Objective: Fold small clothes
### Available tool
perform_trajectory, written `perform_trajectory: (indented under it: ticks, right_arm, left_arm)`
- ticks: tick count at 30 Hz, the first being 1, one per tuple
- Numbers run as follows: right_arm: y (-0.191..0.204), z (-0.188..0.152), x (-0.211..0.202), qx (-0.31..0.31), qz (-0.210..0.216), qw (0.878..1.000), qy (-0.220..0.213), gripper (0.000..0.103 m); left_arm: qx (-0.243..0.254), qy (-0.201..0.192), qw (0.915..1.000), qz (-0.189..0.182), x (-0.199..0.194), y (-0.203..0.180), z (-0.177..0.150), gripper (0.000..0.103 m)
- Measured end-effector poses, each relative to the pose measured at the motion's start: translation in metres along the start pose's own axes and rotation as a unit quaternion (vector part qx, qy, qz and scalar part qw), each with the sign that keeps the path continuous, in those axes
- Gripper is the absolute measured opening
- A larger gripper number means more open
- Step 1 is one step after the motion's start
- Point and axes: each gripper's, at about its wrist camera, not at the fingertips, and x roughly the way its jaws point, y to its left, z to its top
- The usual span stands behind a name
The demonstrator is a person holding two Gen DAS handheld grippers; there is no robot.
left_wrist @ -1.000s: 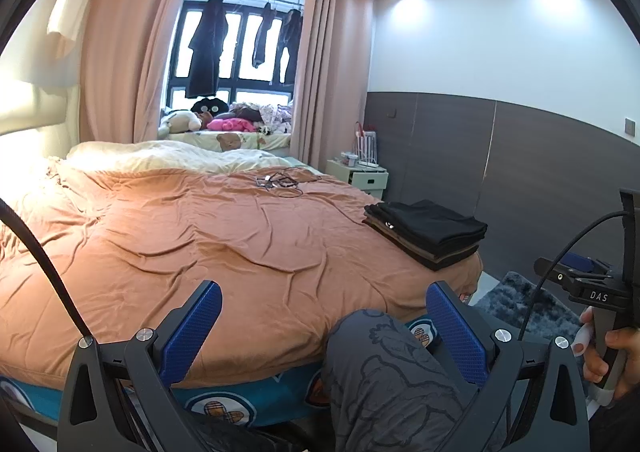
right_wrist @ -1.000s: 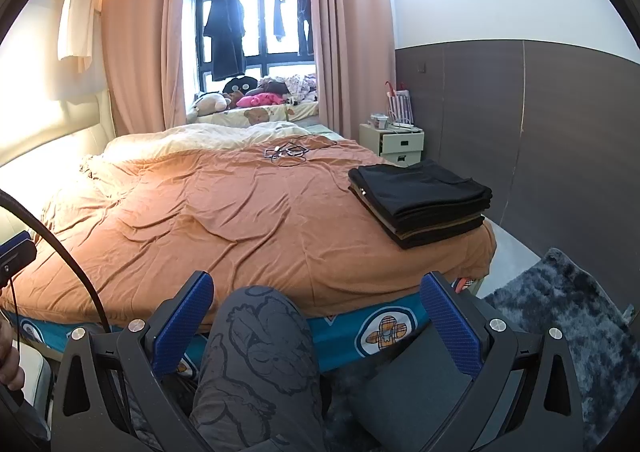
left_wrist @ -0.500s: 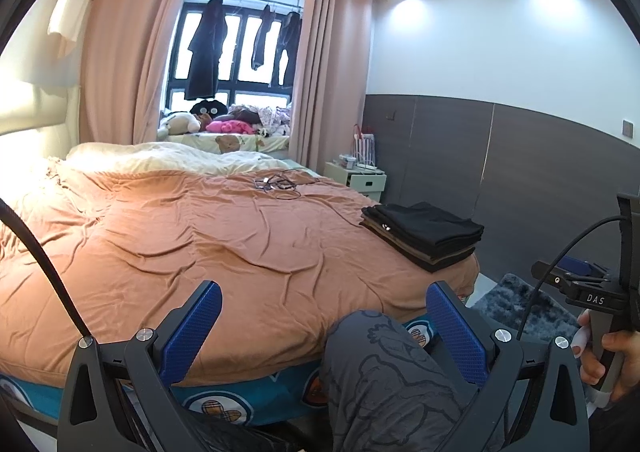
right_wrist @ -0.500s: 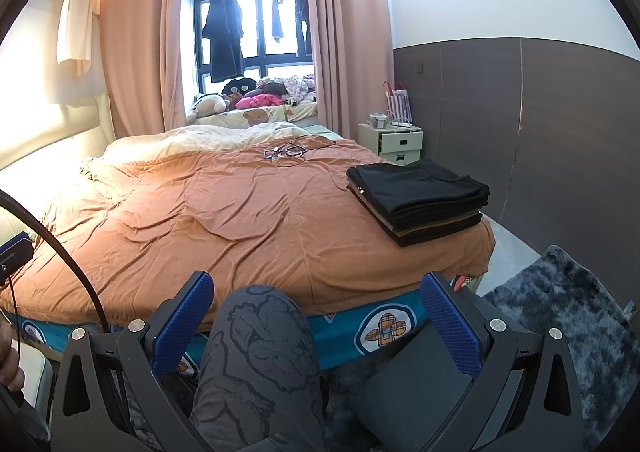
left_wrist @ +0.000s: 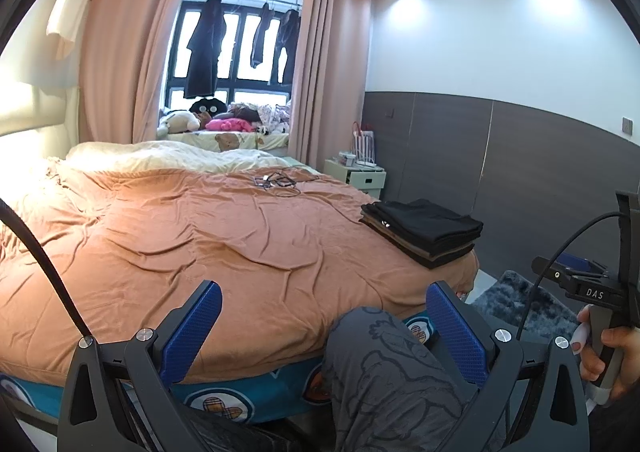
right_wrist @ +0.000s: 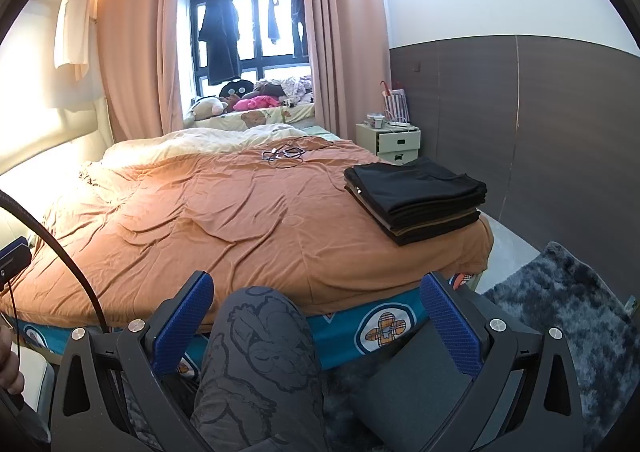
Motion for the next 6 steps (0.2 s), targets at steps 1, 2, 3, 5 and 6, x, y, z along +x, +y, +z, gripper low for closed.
perform_trajectory:
  ticks: [1, 2, 3, 5, 6]
  right_arm:
    - [-0.0001, -0.0002, -0.0001, 0.001, 0.000, 1.000, 0.000, 0.103]
    - [0.0001, -0.0001, 0.0001, 0.001, -0.001, 1.000, 0.001, 0.103]
    - [0.0009, 0.0005, 0.0002, 0.002, -0.001, 1.000, 0.001, 0.103]
    - [0.0033, 0.0027, 0.0004, 0.002, -0.002, 1.000, 0.001, 0.103]
    - [0.0045, 0.0045, 0.0010, 0.002, -0.003, 1.000, 0.001, 0.103]
  left_arm:
    - [0.000, 0.000, 1.0000, 0.000, 0.0005, 0.0010, 0.0010, 0.103]
    - [0.002, 0.001, 1.0000, 0.002, 0.0003, 0.0002, 0.0012, 0.103]
    - [0.003, 0.001, 1.0000, 0.003, -0.0002, -0.0002, 0.0014, 0.103]
    - [0.003, 0.001, 1.0000, 0.003, -0.0015, 0.0004, 0.0024, 0.103]
    - [0.003, 0.001, 1.0000, 0.003, -0.0016, 0.0009, 0.0030, 0.103]
